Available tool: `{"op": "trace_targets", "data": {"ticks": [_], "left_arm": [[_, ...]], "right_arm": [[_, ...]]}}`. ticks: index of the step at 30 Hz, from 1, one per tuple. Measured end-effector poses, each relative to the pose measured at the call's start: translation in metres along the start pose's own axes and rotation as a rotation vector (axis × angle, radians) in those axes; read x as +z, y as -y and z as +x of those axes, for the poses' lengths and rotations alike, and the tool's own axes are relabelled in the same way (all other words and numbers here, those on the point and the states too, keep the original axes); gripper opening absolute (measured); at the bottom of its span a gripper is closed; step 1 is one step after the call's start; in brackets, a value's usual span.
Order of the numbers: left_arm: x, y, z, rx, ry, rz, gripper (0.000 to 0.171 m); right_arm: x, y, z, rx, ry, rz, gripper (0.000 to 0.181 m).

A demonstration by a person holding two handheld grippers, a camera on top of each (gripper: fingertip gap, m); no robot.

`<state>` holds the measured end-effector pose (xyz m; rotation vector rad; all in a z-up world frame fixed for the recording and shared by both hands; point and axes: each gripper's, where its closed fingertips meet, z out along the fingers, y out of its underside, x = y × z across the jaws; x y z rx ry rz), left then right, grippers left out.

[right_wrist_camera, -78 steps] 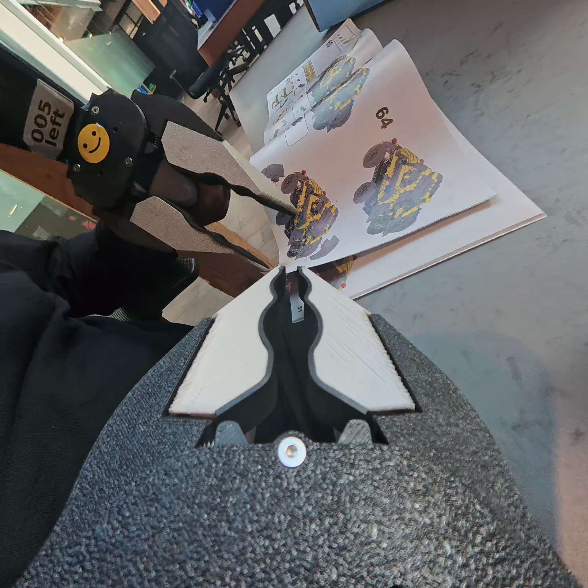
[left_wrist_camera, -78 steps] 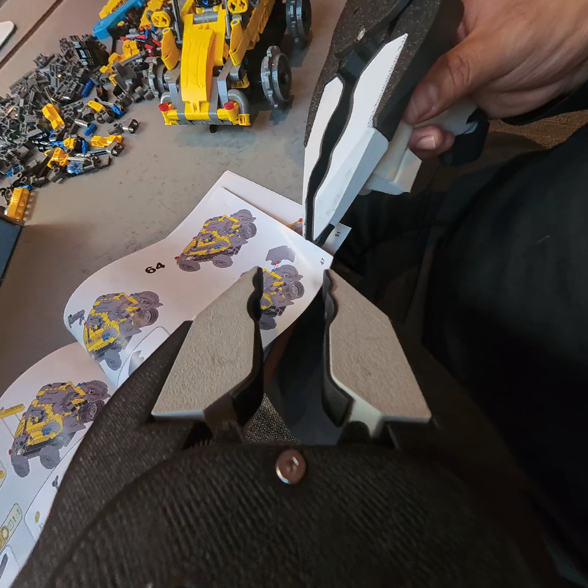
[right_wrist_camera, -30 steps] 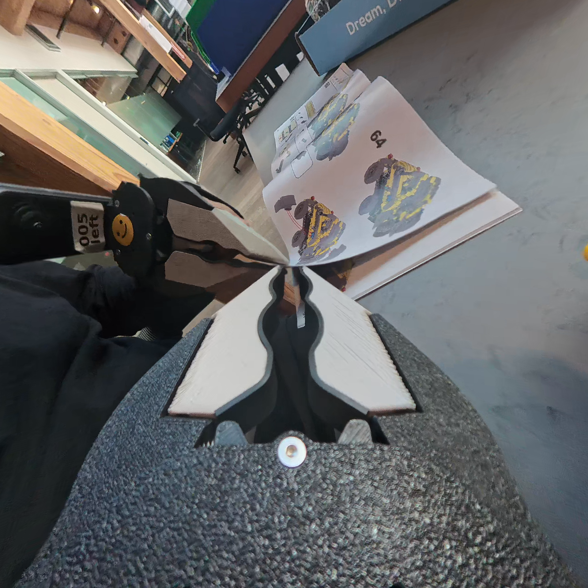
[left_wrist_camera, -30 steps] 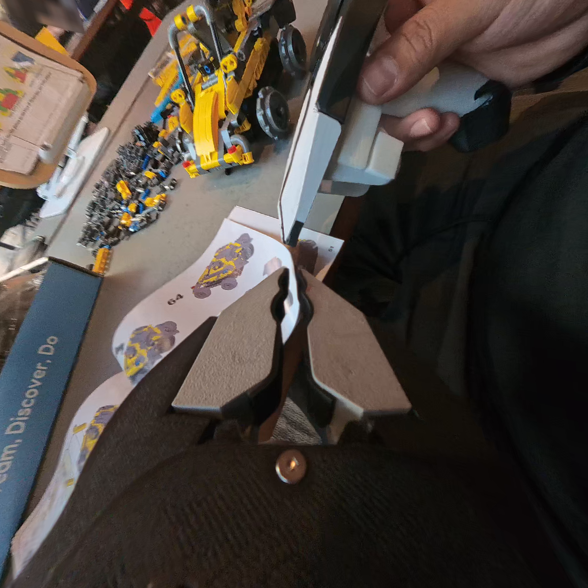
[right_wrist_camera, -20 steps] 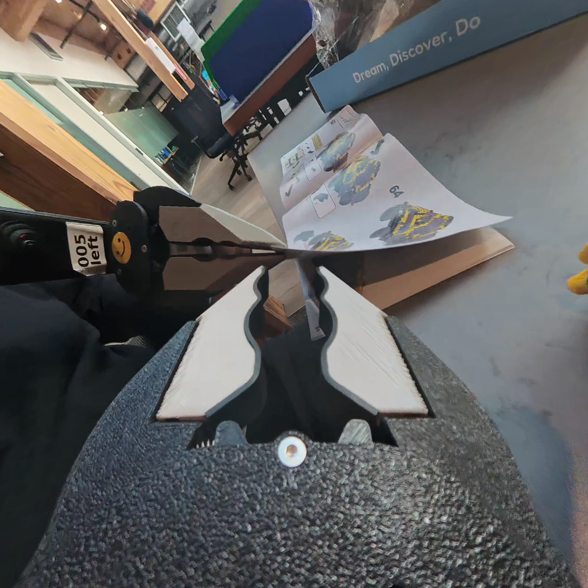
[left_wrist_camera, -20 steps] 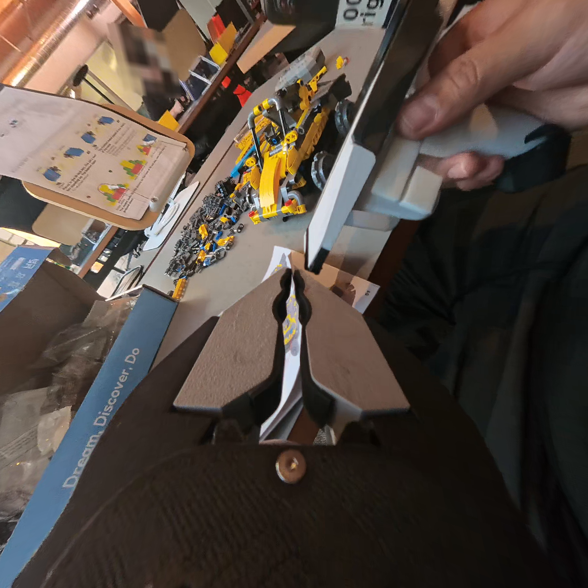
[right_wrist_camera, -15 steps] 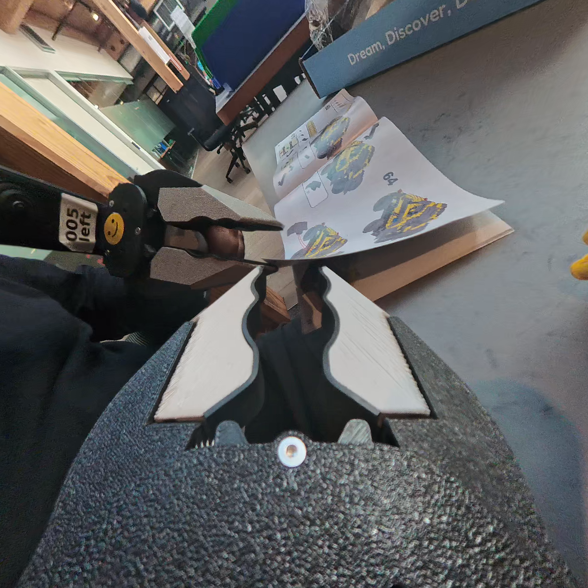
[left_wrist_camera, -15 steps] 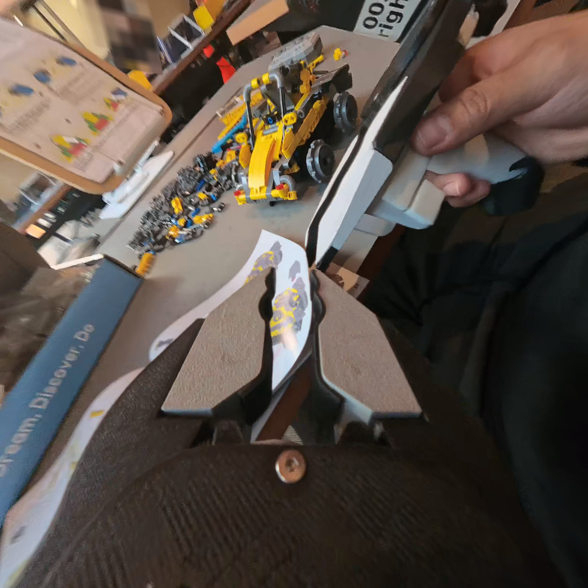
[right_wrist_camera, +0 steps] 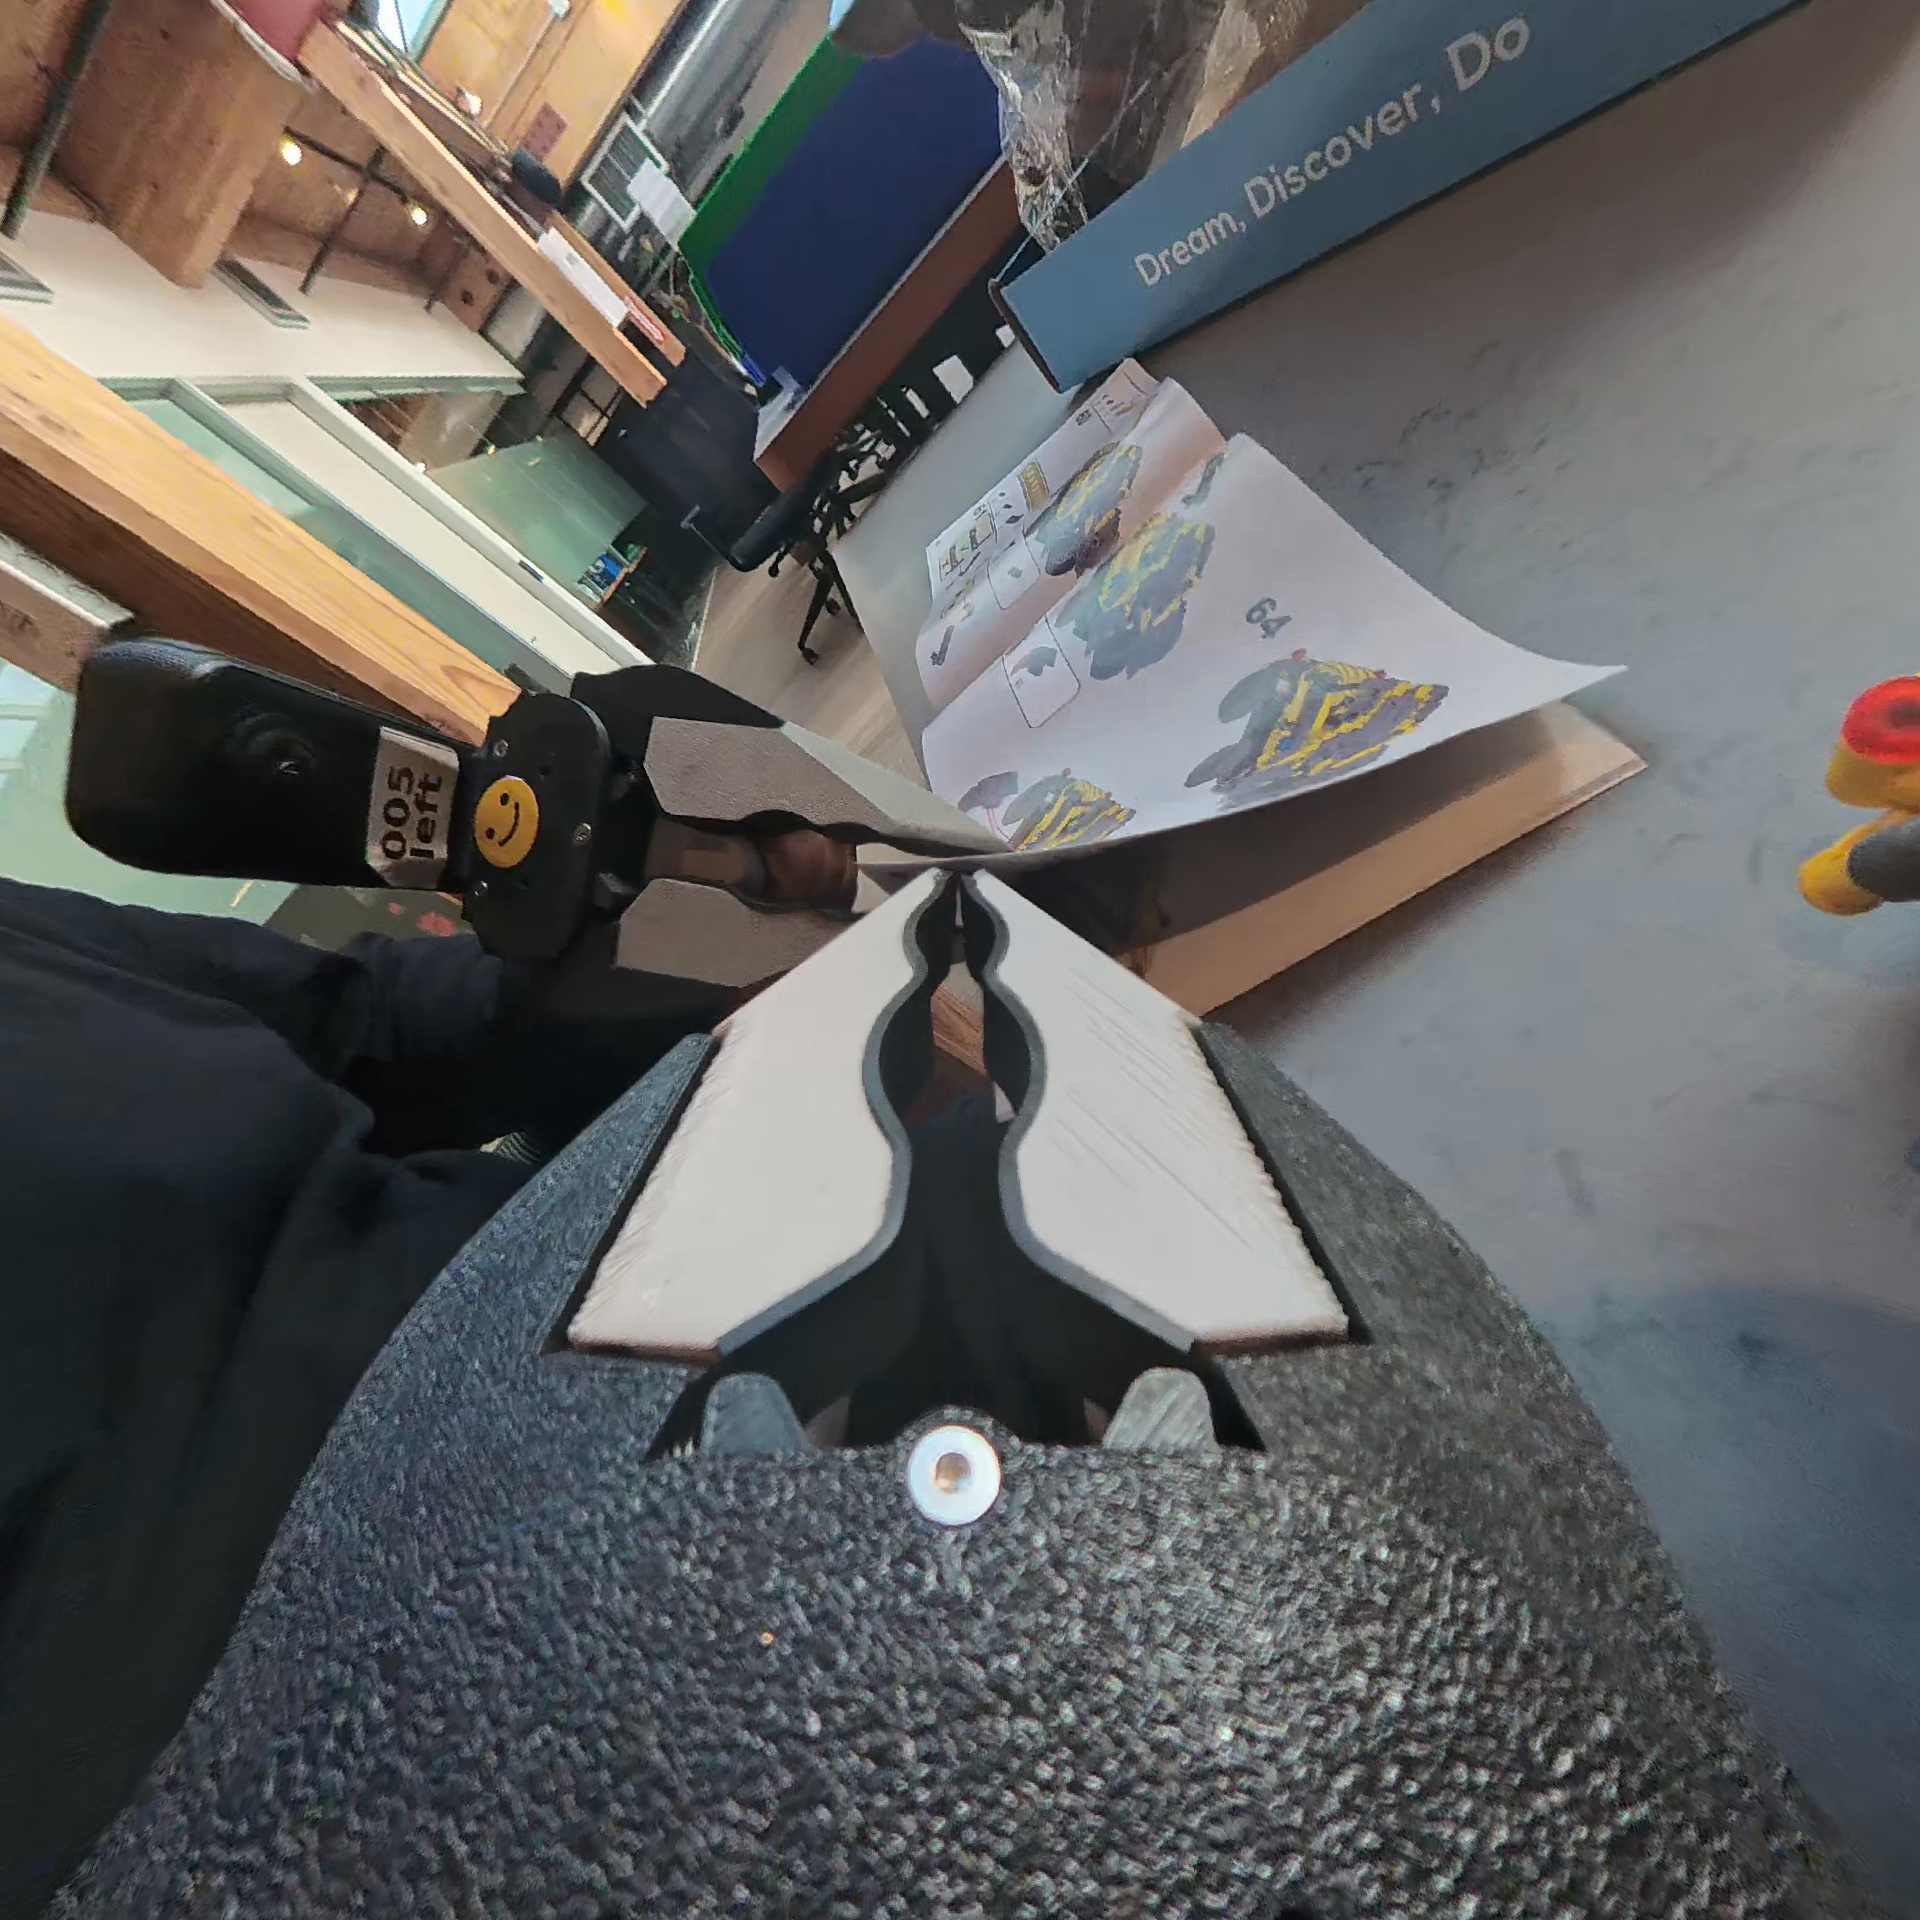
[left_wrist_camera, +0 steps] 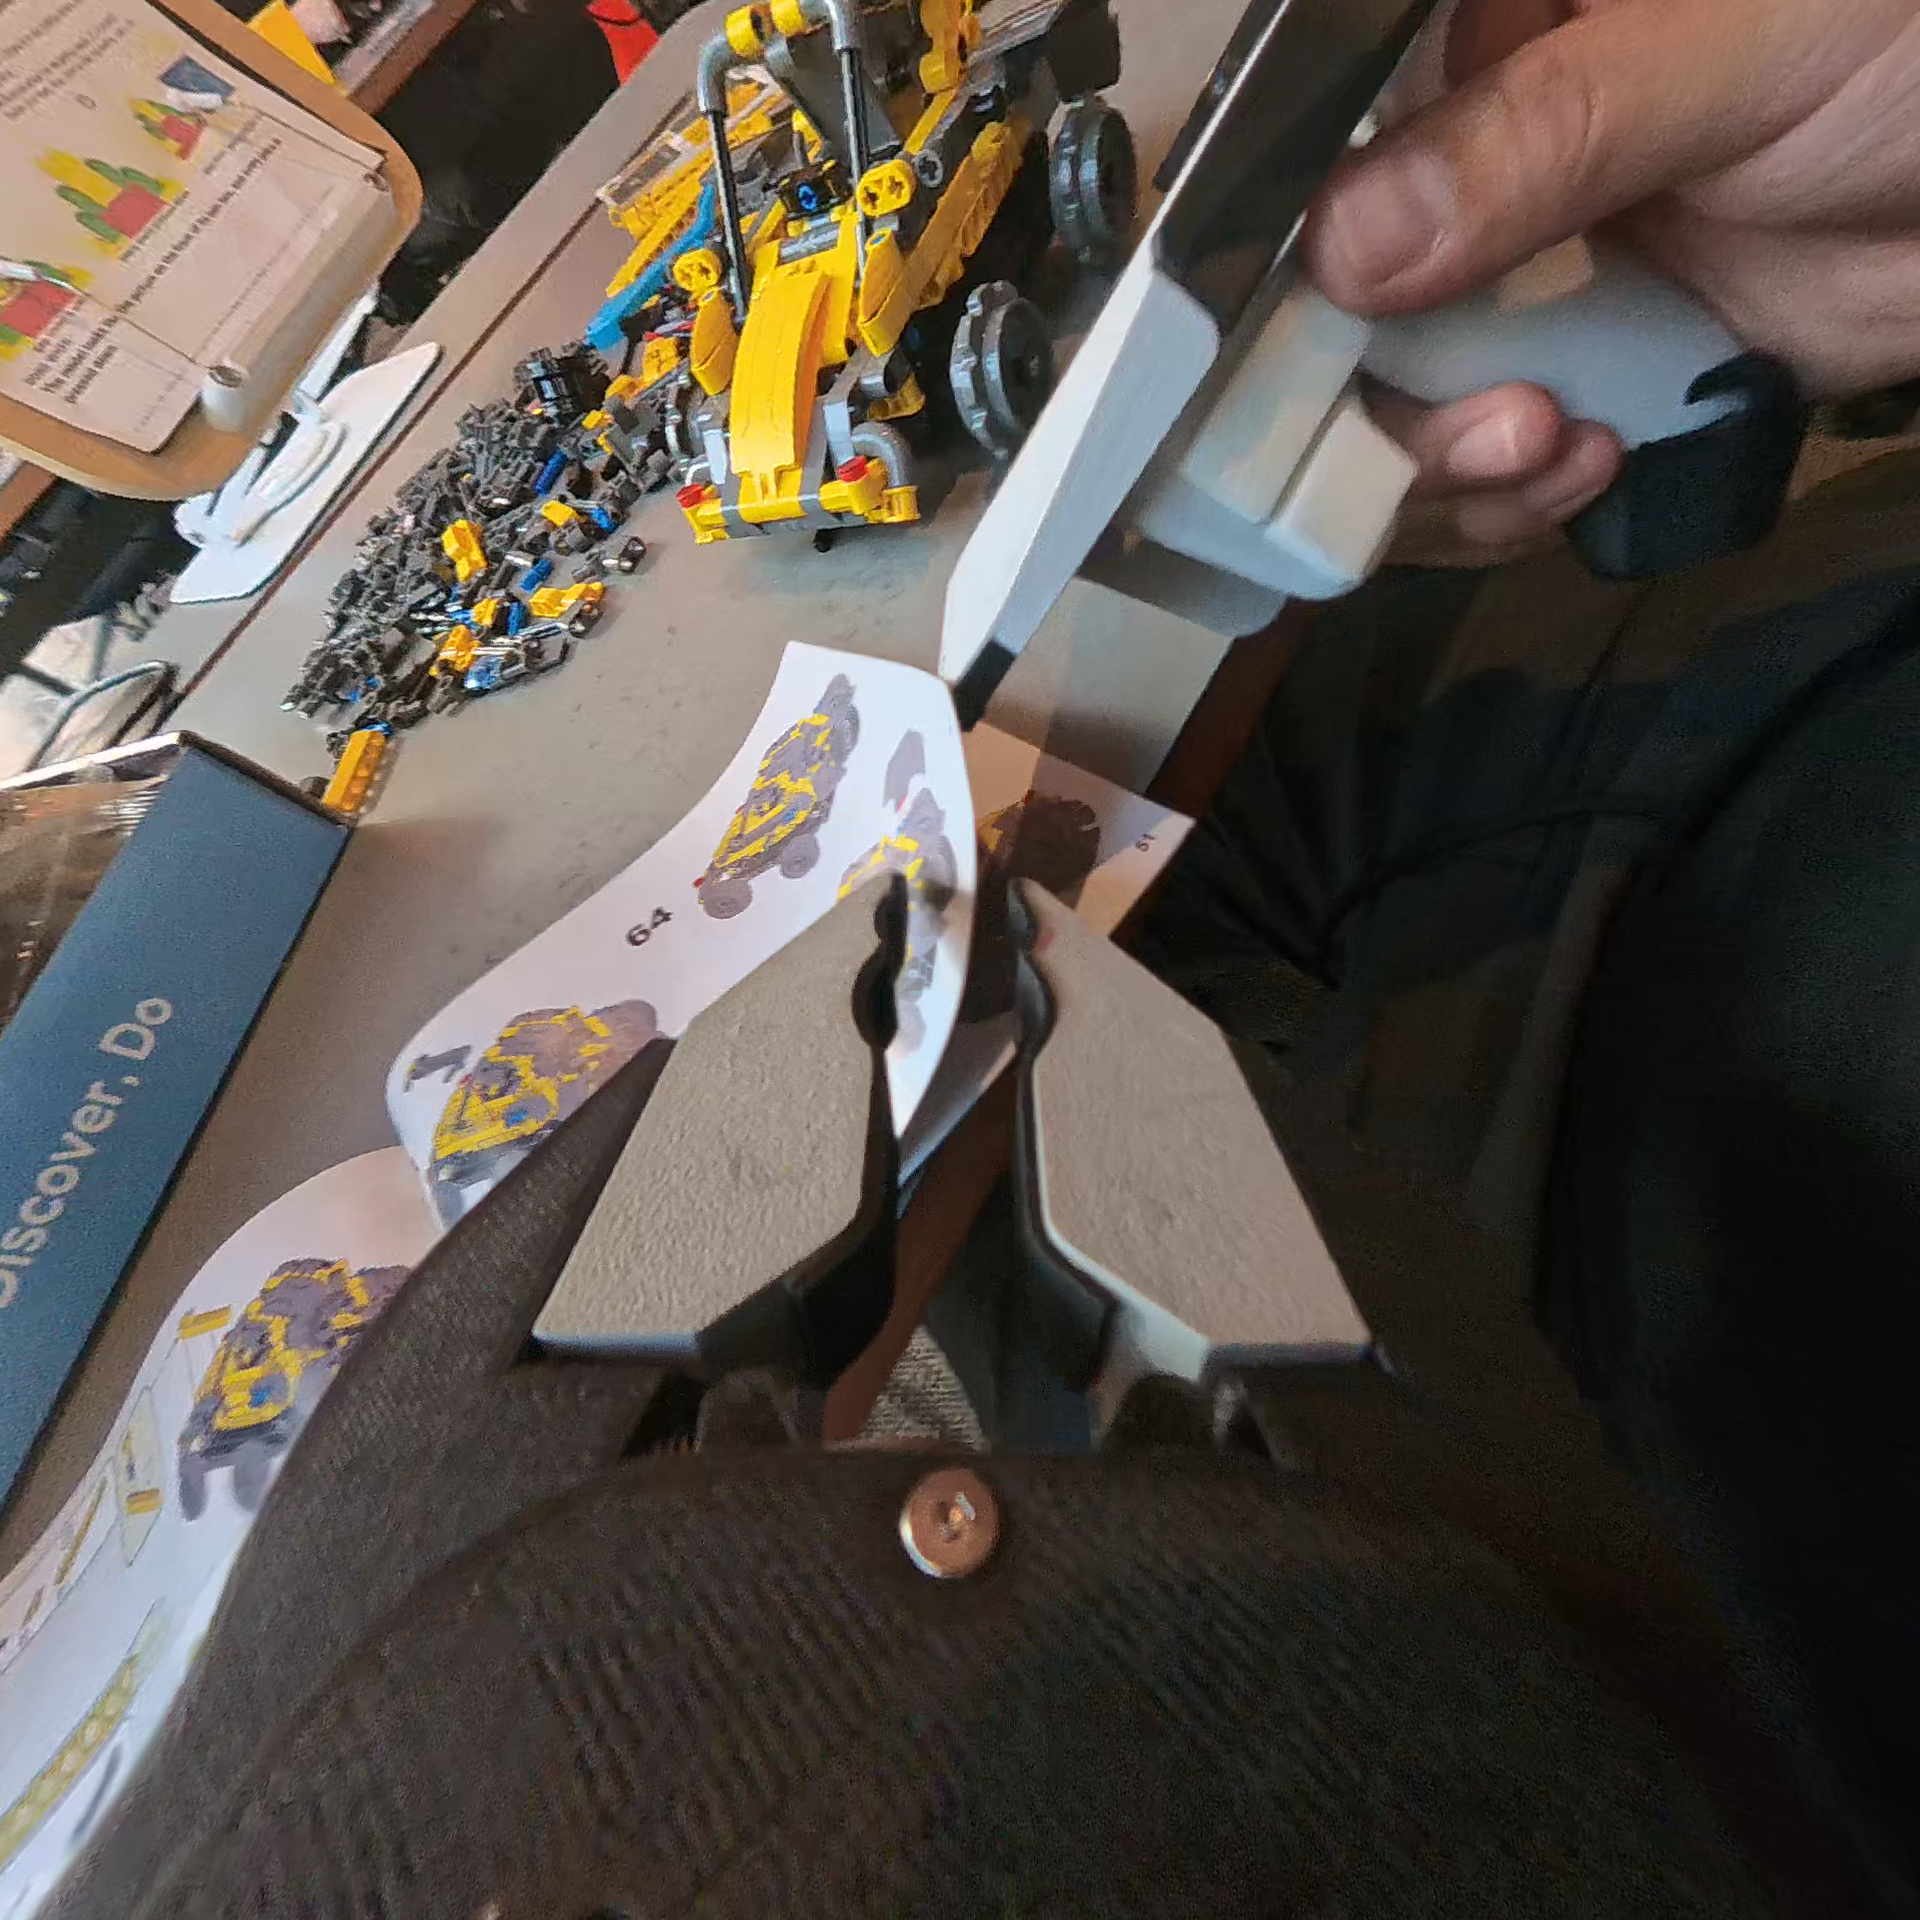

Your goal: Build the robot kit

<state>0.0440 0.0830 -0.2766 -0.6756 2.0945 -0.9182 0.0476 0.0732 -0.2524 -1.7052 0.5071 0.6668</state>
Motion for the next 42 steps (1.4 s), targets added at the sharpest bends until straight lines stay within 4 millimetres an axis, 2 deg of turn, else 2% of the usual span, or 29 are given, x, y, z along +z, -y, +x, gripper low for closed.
{"op": "trace_targets", "data": {"ticks": [2,3,4,7,9,12,23,28,33,42], "left_arm": [[0.000,-0.001,-0.009,0.031,0.055,-0.014,0.002],[-0.001,-0.001,-0.014,0.041,0.082,-0.012,0.000],[-0.002,0.000,-0.017,0.048,0.102,-0.009,0.000],[-0.005,0.006,-0.024,0.087,0.157,0.014,0.000],[-0.008,0.011,-0.028,0.175,0.219,0.024,0.000],[-0.011,0.018,-0.029,0.355,0.317,0.027,0.000],[-0.012,0.020,-0.026,0.466,0.358,0.022,0.000],[-0.013,0.019,-0.027,0.453,0.353,0.028,0.000],[-0.011,0.016,-0.026,0.456,0.347,0.018,0.000],[-0.010,0.014,-0.025,0.460,0.341,0.013,0.000]], "right_arm": [[-0.001,0.003,-0.001,-0.005,0.002,0.007,0.003],[-0.001,0.003,0.000,-0.007,-0.007,0.004,0.011],[-0.002,0.003,0.000,-0.014,-0.016,0.000,0.019],[0.001,-0.004,0.000,-0.055,-0.050,-0.034,0.028],[0.005,-0.008,-0.002,-0.061,-0.071,-0.059,0.034],[0.008,-0.004,-0.009,-0.071,-0.080,-0.047,0.046],[0.011,0.008,-0.009,-0.115,-0.113,-0.015,0.045],[0.011,0.004,0.000,-0.094,-0.123,-0.017,0.040],[0.012,0.005,-0.007,-0.120,-0.108,-0.021,0.045],[0.011,0.009,-0.003,-0.079,-0.091,0.015,0.048]]}}
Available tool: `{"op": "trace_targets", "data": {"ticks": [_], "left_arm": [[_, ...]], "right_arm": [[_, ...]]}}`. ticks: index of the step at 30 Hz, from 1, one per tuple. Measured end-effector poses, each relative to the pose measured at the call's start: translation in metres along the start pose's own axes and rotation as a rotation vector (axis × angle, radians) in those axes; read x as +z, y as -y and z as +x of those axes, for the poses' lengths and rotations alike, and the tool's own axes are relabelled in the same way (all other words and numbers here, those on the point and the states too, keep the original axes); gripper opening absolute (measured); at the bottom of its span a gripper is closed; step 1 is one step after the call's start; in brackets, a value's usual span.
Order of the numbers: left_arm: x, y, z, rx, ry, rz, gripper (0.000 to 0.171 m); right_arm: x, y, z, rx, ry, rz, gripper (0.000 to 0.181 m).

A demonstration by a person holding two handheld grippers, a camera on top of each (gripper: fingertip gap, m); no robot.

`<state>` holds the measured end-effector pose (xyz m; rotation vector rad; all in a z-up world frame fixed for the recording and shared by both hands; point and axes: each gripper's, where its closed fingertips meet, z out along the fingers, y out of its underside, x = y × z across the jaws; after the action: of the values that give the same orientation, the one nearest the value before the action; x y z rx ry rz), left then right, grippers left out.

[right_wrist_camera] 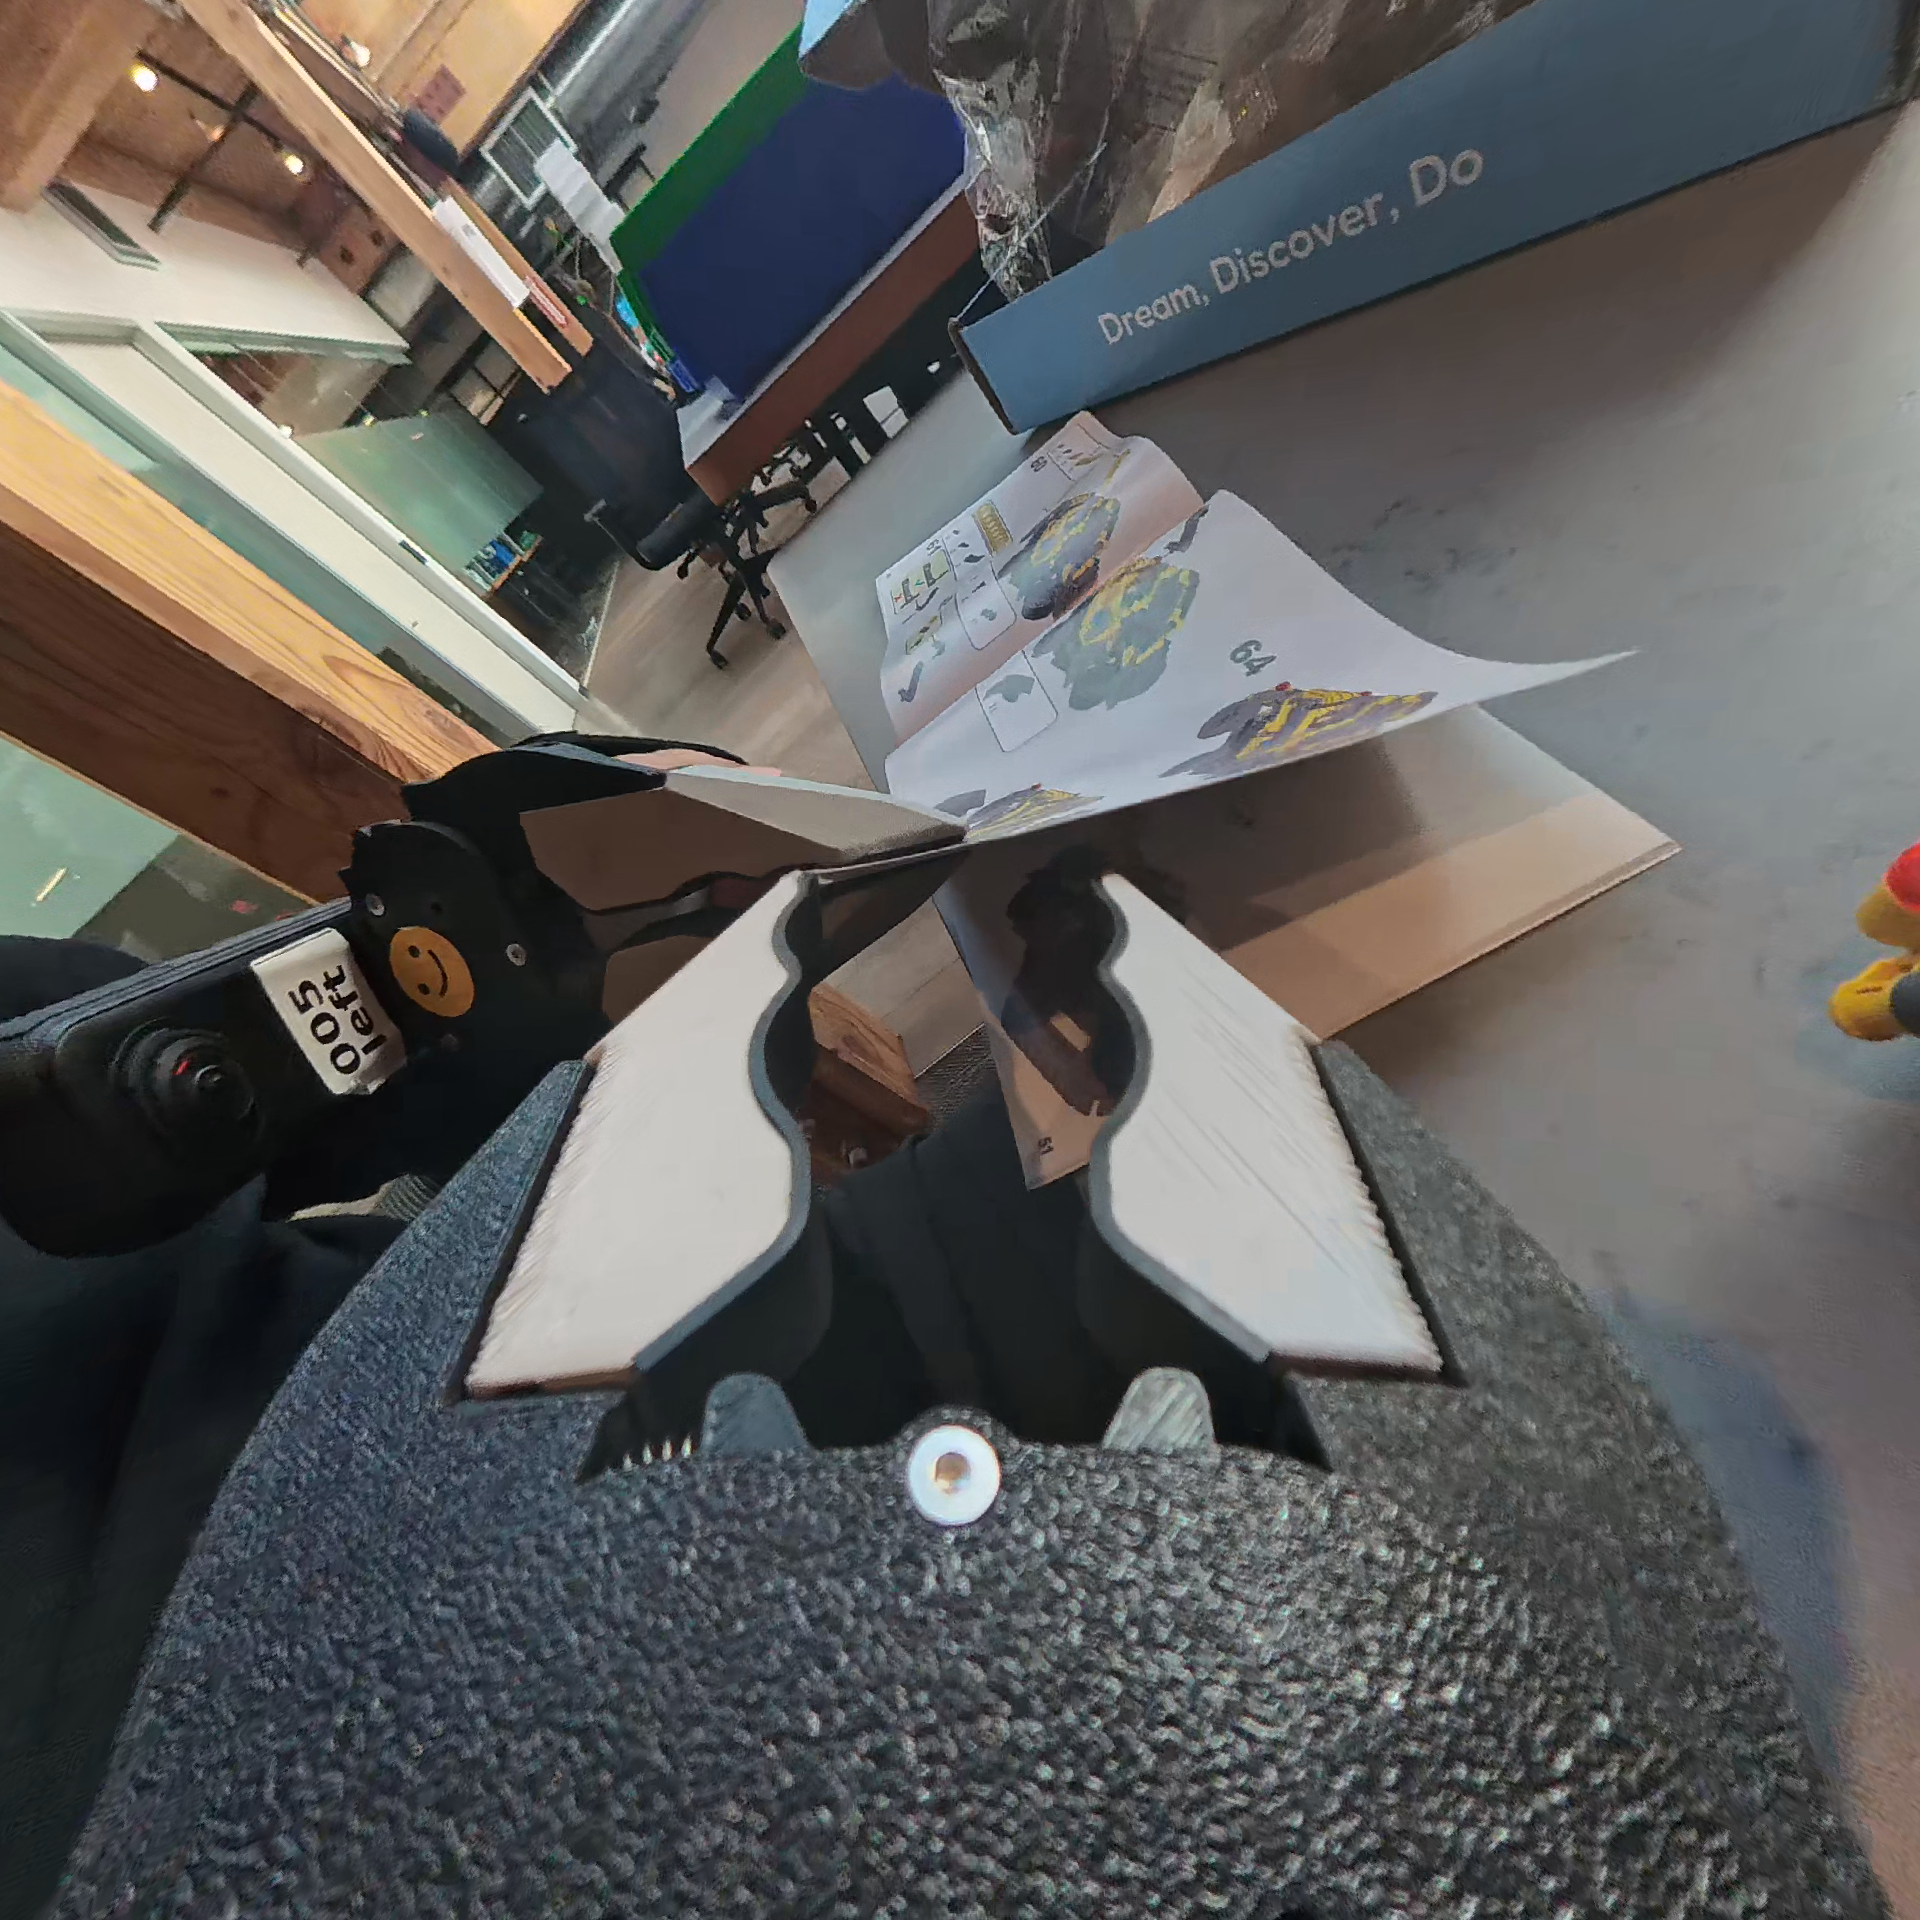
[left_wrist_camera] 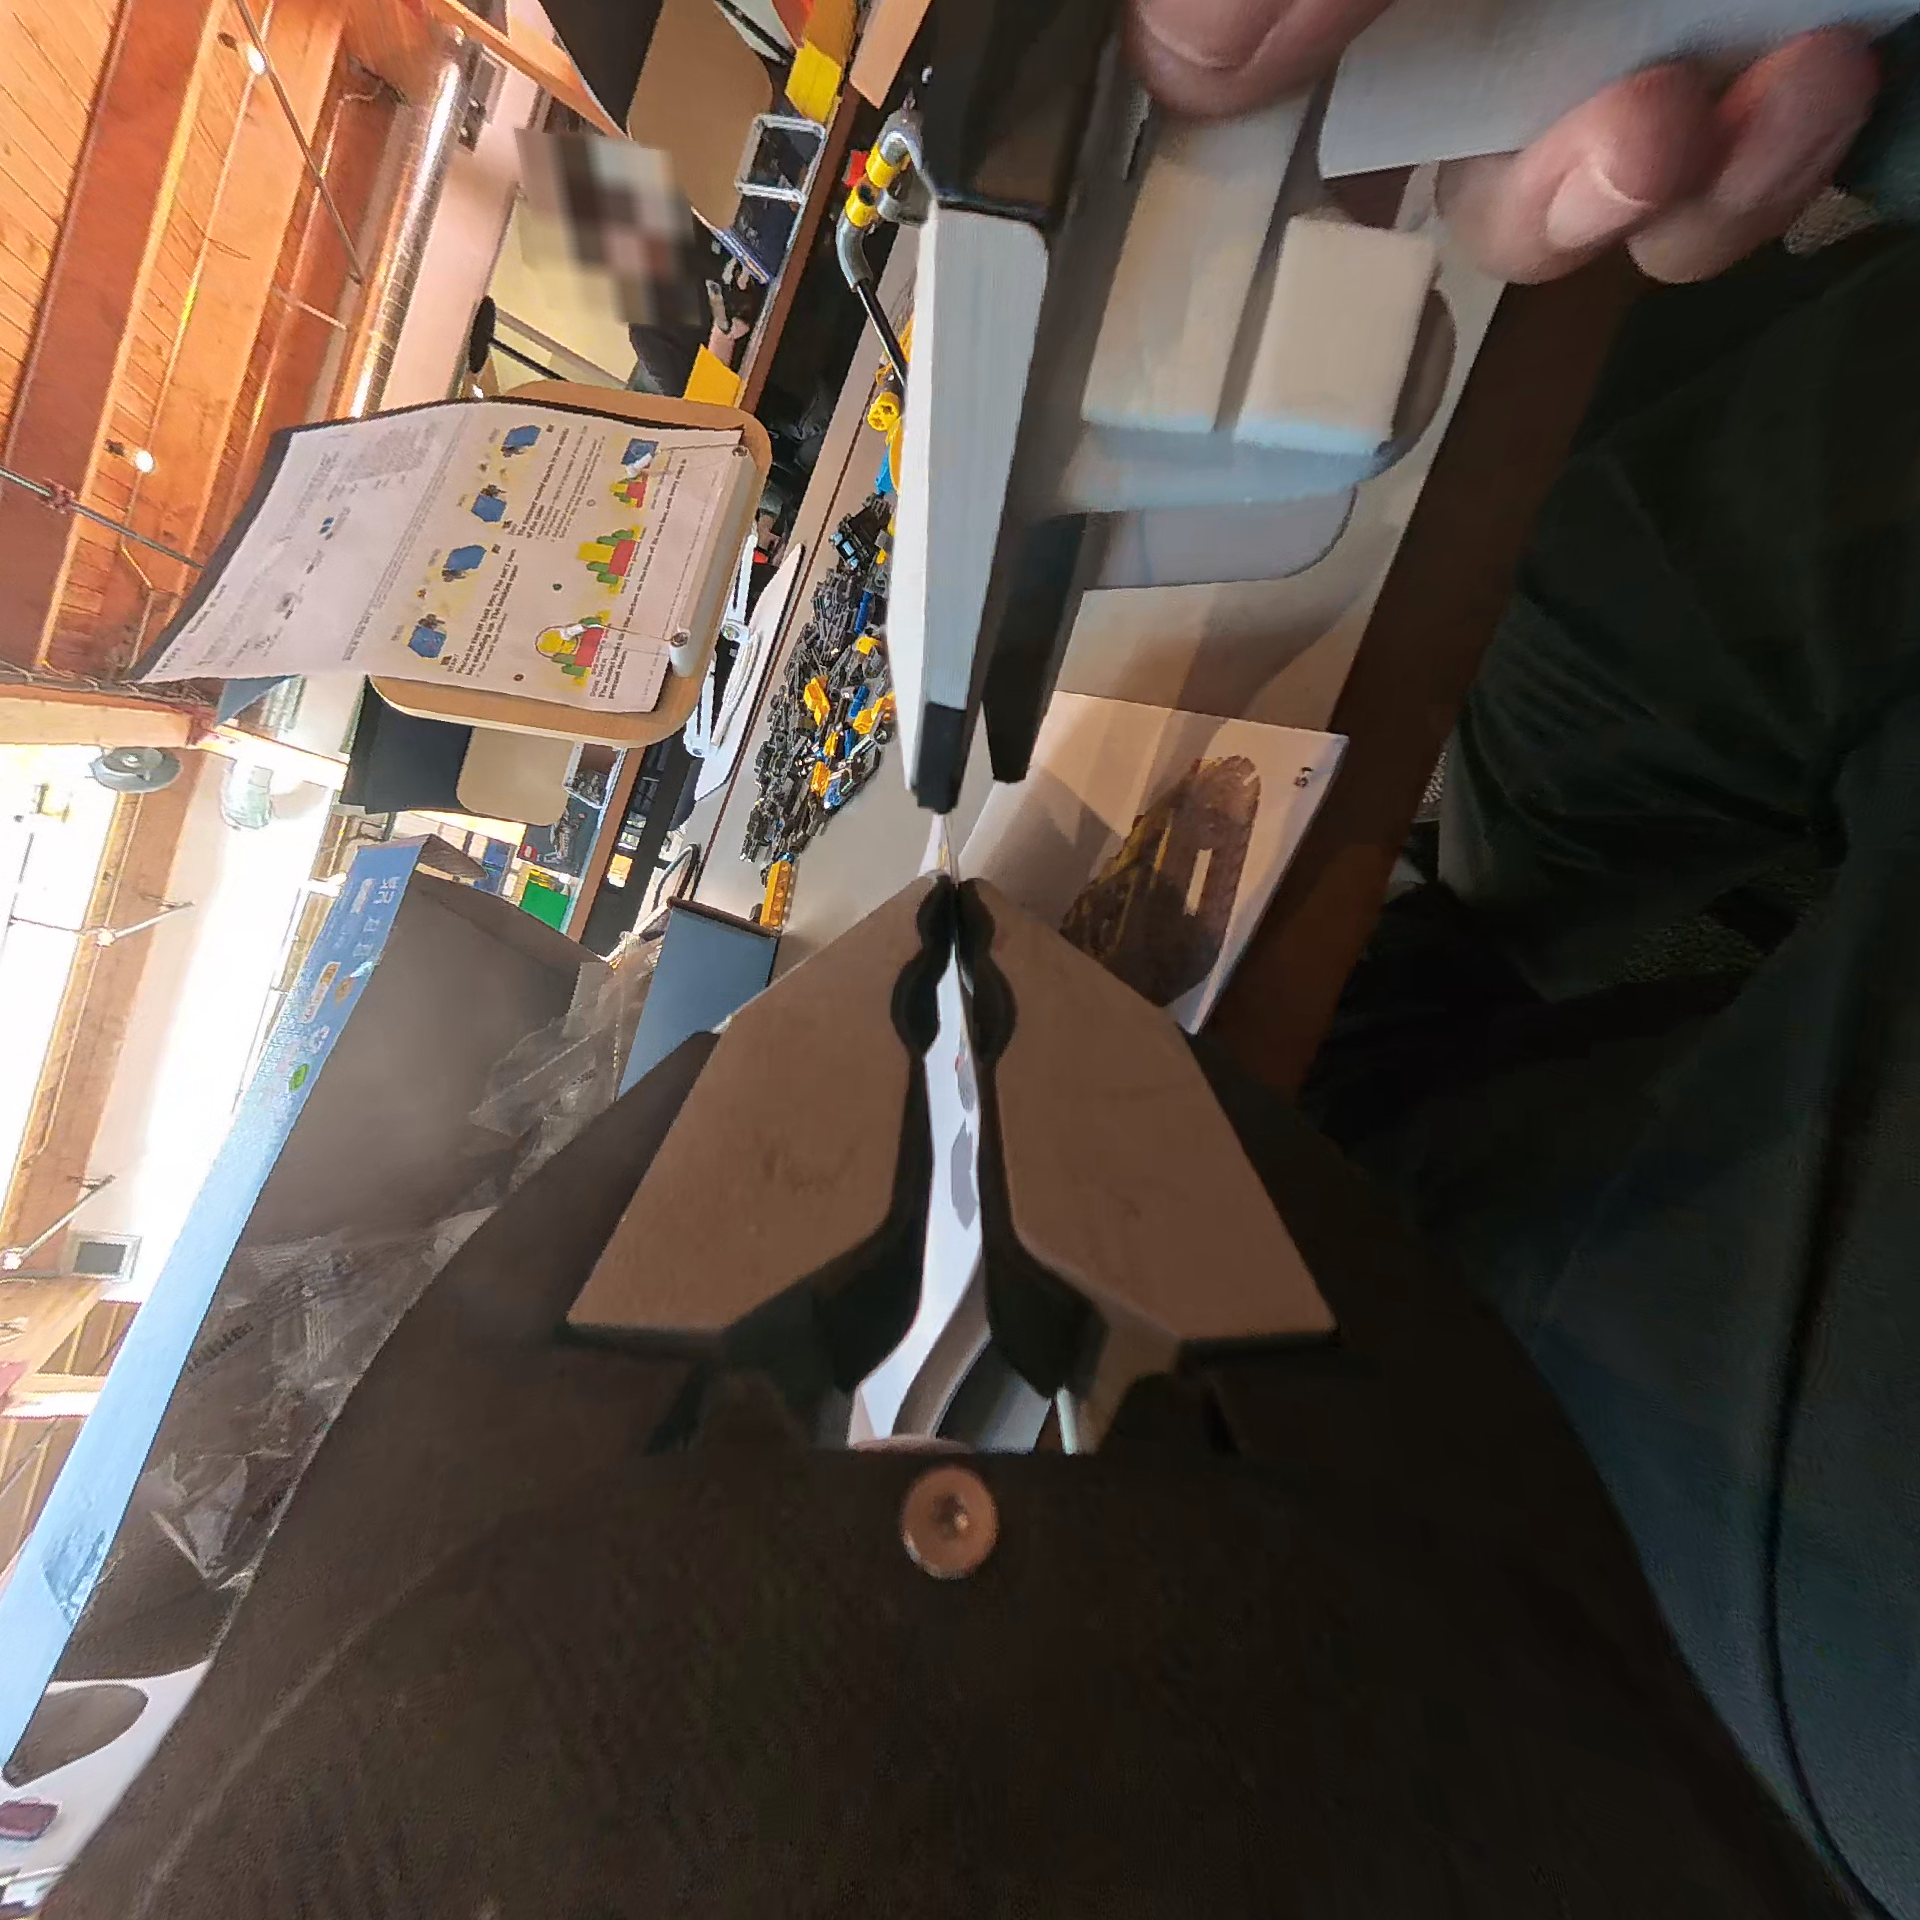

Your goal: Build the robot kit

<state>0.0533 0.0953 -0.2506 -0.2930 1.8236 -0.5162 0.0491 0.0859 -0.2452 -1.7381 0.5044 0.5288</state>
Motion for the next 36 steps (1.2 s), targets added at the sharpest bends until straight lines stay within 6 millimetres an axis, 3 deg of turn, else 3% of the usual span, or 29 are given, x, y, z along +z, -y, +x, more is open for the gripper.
{"op": "trace_targets", "data": {"ticks": [23,32,36], "left_arm": [[0.000,-0.002,-0.002,-0.038,-0.005,-0.005,0.000],[-0.001,-0.002,-0.004,-0.022,0.008,-0.001,0.000],[-0.001,0.000,-0.005,-0.018,0.017,0.011,0.000]], "right_arm": [[0.001,-0.007,0.009,0.036,0.000,-0.016,0.047],[0.003,-0.011,-0.004,0.151,0.132,-0.031,0.020],[0.001,-0.010,-0.014,0.232,0.238,-0.007,0.000]]}}
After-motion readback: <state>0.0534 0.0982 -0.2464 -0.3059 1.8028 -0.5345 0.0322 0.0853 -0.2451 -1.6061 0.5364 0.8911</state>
